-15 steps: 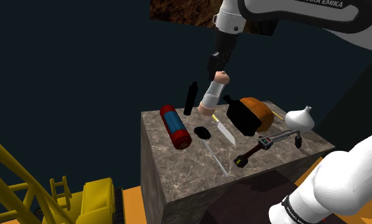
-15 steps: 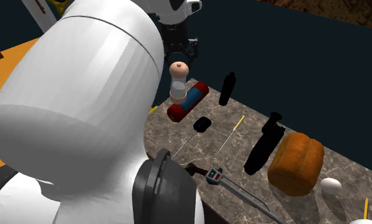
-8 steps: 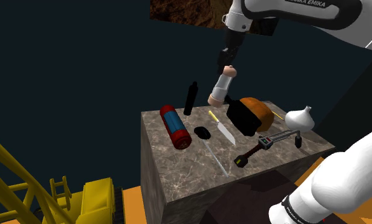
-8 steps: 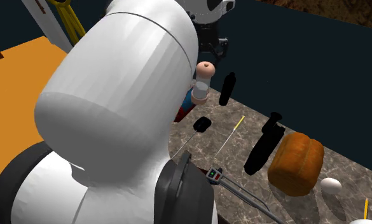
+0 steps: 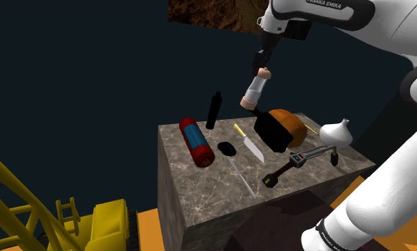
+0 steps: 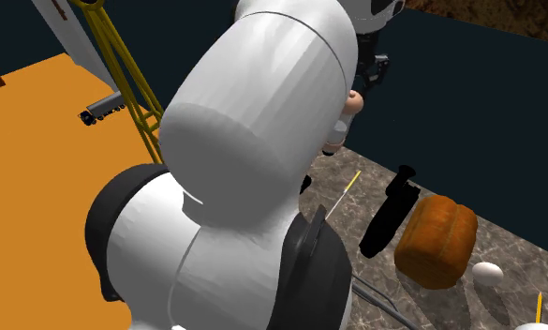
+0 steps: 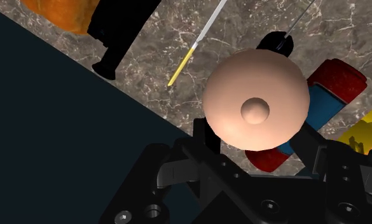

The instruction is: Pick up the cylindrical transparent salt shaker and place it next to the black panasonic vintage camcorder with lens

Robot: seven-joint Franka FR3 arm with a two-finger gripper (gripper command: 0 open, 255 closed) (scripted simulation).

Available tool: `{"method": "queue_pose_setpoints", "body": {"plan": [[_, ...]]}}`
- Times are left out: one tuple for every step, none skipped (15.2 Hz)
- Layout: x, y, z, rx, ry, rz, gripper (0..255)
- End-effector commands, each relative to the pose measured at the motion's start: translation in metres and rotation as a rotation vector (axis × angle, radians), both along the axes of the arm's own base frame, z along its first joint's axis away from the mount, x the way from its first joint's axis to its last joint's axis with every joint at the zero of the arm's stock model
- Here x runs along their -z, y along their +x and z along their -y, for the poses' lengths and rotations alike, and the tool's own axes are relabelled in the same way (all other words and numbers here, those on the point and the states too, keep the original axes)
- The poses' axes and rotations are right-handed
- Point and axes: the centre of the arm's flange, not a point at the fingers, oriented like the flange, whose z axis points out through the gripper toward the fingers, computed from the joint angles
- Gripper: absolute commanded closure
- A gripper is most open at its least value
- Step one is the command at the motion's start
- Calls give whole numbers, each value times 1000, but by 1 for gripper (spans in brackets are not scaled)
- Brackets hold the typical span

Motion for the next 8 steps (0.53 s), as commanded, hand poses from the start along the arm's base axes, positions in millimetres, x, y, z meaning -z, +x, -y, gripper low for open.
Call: {"method": "queue_pose_setpoints", "body": {"plan": [[1, 6, 22, -2, -1, 0, 255], [6, 6, 22, -2, -1, 0, 255], [11, 6, 22, -2, -1, 0, 255], [16, 6, 22, -2, -1, 0, 255], [22, 6, 22, -2, -1, 0, 255], [27, 6, 22, -2, -1, 0, 255], [32, 6, 22, -2, -1, 0, 255], [38, 6, 22, -2, -1, 0, 255]]}}
